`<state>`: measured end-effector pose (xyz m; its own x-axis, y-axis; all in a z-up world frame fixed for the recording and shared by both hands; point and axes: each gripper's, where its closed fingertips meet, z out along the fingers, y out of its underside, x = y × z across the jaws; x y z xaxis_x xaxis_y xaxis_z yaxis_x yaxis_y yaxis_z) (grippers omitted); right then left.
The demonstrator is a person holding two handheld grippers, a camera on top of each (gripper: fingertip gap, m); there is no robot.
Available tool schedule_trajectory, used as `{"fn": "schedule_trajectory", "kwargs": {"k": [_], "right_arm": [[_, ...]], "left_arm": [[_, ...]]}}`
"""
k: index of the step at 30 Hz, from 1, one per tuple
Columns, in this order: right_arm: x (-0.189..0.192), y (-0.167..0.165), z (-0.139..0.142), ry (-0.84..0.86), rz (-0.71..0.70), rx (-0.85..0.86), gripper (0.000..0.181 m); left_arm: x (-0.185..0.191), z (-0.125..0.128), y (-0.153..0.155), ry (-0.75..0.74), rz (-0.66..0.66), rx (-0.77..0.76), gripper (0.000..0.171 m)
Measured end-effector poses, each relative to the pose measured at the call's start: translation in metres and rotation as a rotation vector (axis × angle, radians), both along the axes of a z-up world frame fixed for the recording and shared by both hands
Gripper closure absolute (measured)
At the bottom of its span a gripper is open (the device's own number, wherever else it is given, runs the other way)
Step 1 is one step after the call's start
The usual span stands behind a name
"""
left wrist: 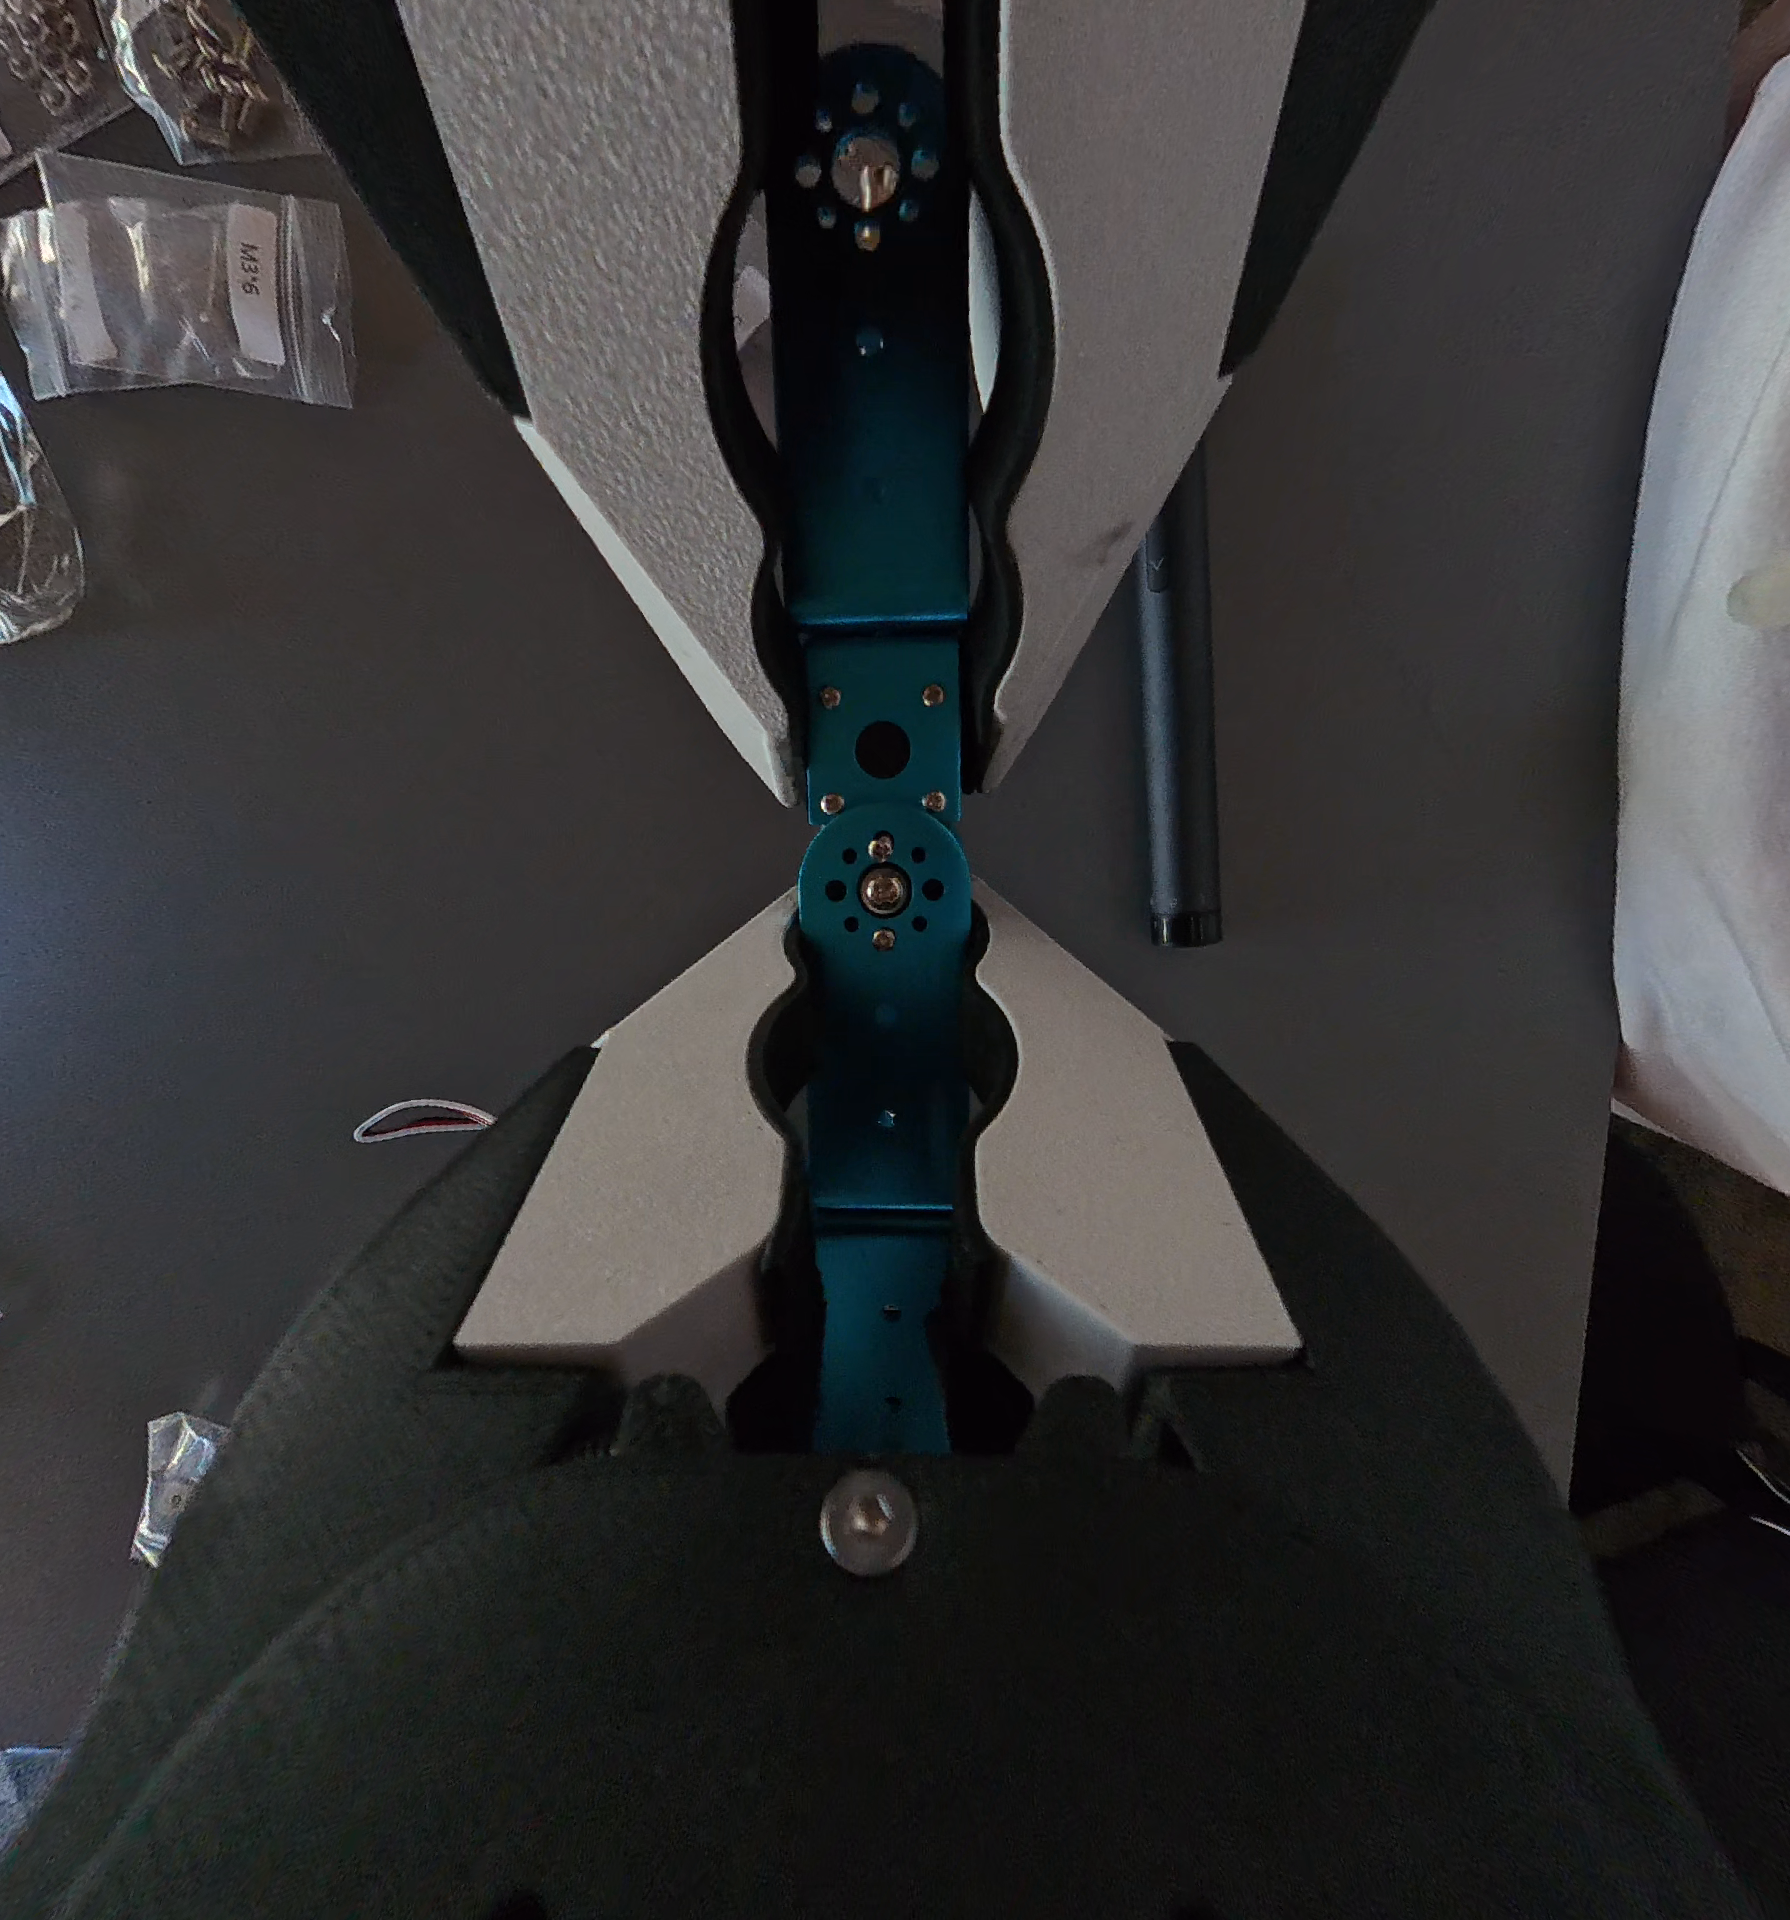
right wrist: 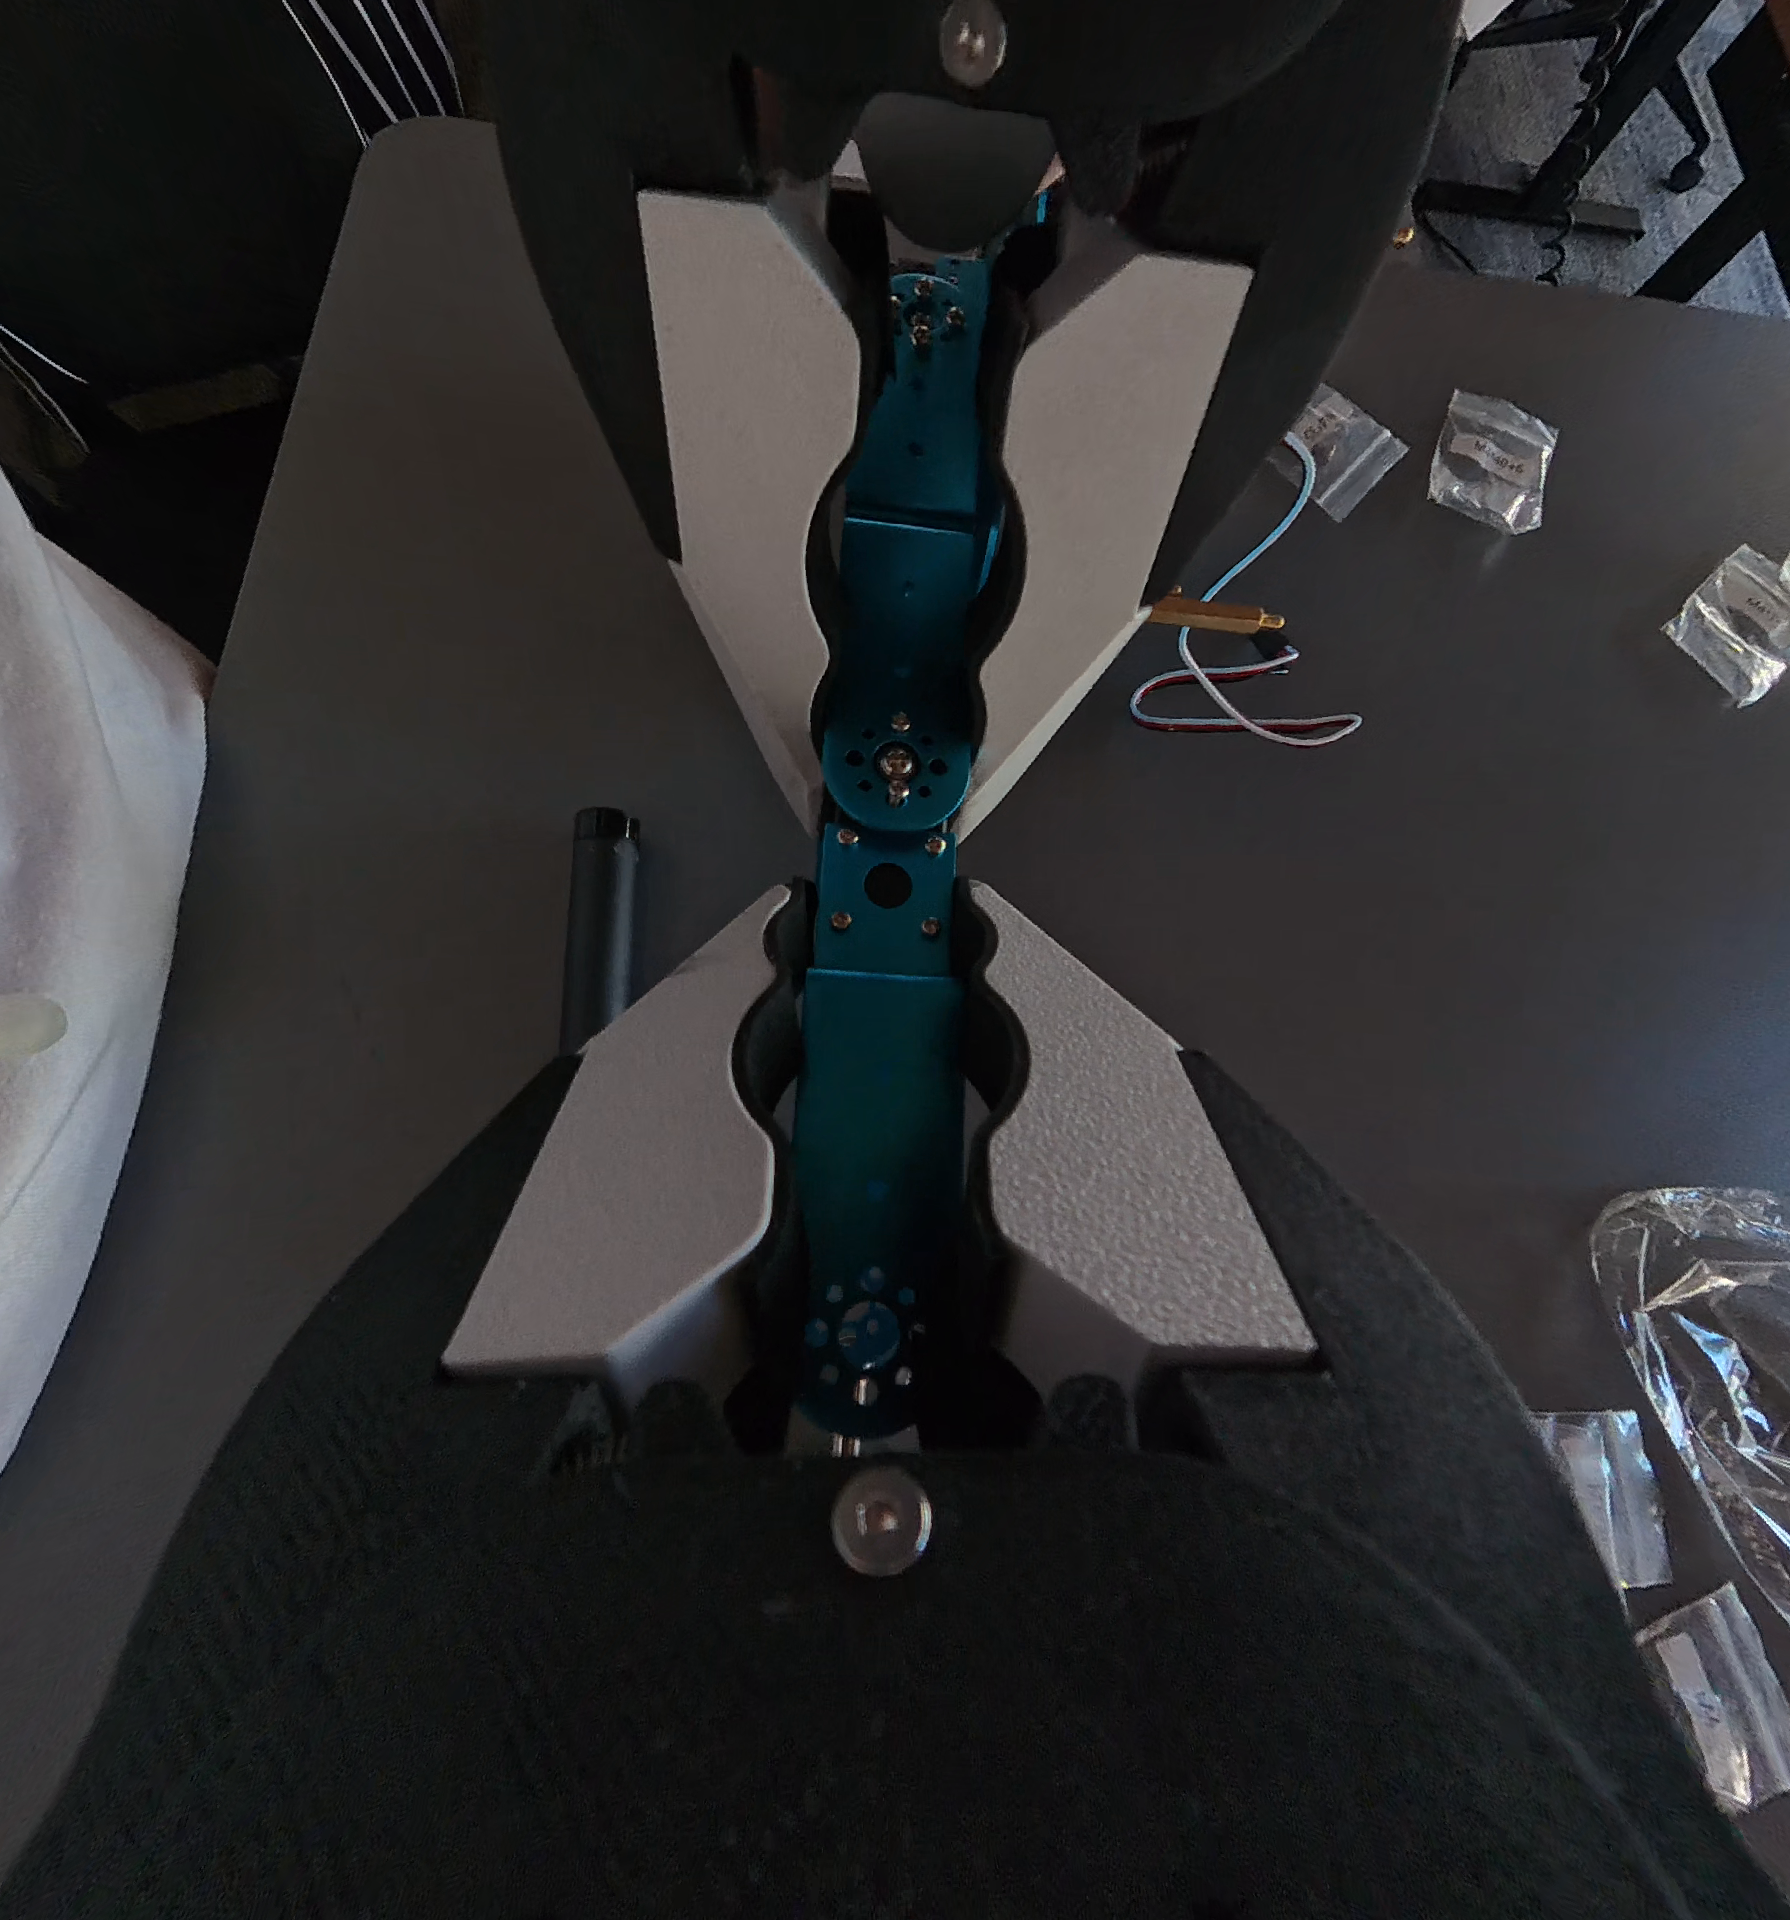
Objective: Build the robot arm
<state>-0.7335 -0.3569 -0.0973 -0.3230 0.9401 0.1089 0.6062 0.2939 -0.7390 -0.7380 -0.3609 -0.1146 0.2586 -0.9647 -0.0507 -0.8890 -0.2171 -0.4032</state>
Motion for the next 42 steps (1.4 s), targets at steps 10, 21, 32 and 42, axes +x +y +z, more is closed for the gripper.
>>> {"fn": "schedule_trajectory", "kwargs": {"k": [10,21,32,42], "right_arm": [[0.004,0.0,-0.007,-0.011,-0.009,0.008,0.154],[0.002,0.001,-0.006,0.086,0.007,-0.027,0.153],[0.013,0.003,-0.013,0.101,0.009,-0.019,0.15],[0.024,0.0,-0.022,0.077,0.005,-0.056,0.153]], "left_arm": [[0.002,-0.006,-0.001,0.058,-0.009,-0.016,0.15],[0.002,-0.006,0.0,0.053,0.007,-0.018,0.15],[0.004,-0.01,-0.001,0.095,0.01,-0.032,0.151],[0.005,-0.015,-0.006,0.144,-0.014,-0.047,0.15]]}}
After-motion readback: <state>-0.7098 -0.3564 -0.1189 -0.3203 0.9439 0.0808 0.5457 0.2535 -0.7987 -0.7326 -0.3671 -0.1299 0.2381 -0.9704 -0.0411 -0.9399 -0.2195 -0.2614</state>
